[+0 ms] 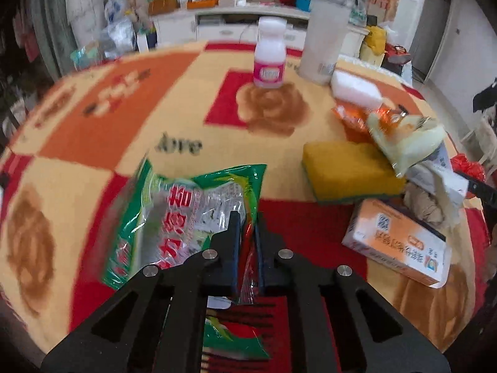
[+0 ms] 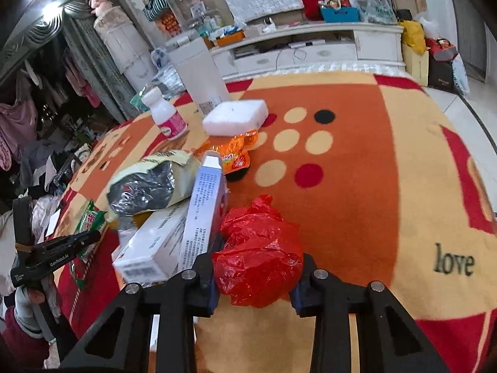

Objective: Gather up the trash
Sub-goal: 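Grasp the green snack wrapper with the left tool while the right tool grasps the red plastic bag, then carry the red bag and green wrapper over the trash bin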

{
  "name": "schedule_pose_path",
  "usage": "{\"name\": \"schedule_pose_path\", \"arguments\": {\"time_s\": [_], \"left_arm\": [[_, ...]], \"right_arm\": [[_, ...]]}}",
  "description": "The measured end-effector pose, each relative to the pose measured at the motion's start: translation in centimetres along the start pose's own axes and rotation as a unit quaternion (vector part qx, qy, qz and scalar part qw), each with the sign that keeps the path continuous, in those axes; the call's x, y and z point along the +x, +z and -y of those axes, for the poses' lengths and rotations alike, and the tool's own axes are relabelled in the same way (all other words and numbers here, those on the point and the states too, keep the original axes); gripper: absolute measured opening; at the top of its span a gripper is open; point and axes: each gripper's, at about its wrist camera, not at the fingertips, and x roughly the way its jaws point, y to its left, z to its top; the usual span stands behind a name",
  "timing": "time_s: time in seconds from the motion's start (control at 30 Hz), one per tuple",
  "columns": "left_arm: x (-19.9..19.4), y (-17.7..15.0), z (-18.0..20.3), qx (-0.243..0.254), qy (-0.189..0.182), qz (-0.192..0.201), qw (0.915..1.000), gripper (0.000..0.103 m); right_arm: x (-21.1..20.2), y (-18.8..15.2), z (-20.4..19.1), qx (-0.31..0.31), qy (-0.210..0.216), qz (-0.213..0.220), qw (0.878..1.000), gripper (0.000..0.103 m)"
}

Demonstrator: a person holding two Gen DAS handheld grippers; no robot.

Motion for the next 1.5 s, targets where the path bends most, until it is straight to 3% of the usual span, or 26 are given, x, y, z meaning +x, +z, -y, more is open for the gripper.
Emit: {"name": "schedule_pose_path", "arguments": {"time_s": [0.3,0.87,1.17,1.5], "left_arm": [[-4.9,2.7,4.4,0.044,-0.012,0.063,0.997,0.005],[-10.2,5.7,20.3,0.166,-0.085,0.127,0.9741,0.005],[-9.3,5.1,30.5,0.235,-0.129,0.119,0.9559,0.005],[-7.7,3.9,37.8,0.269,-0.159,0.1,0.9446,0.005]], "right_arm": [[-4.5,-0.8,2.8,0.011,-0.013,0.034,0.999,0.033],[-10.6,-2.4,8.3,0.048,-0.05,0.071,0.995,0.033],[-13.7,-3.7,11.9,0.072,-0.084,0.082,0.99,0.033],[-17.6,-5.7,16.9,0.104,-0.129,0.092,0.982,0.033]]}}
